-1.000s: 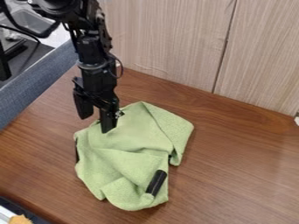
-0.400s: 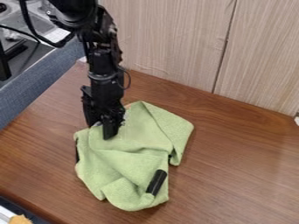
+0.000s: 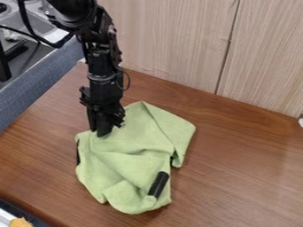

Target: Unfold the cloth from left to right

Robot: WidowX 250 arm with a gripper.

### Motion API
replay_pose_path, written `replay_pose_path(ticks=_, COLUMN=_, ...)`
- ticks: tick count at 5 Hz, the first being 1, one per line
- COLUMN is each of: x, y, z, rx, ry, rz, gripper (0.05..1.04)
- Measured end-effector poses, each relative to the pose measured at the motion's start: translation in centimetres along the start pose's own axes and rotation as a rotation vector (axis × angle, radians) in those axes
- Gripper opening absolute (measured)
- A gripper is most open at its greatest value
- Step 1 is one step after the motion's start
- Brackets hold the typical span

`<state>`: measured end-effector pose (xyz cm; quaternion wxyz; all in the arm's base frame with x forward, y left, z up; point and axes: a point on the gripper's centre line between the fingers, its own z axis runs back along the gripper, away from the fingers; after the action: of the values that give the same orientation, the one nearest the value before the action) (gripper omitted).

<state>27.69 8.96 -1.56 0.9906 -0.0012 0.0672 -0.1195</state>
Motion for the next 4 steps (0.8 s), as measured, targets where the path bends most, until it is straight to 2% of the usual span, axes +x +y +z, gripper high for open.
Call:
replay_pose_path(ticks=1, x=-0.1, y=0.7, z=1.3, rx=0.017, ry=-0.03, rz=0.026, gripper=0.071)
replay_pose_path(ticks=2, x=-0.3, y=1.3, z=3.4, rx=0.042, ry=-0.071, rz=0.052, gripper=0.062)
replay_pose_path(ticks=3, x=0.0, y=0.3, z=6.1, rx=0.046, ry=-0.124, rz=0.058, gripper=0.06)
replay_pose_path(ticks=4, x=1.3, y=-2.8, z=9.4, rx=0.077, ry=-0.198, rz=-0.012, gripper=0.06)
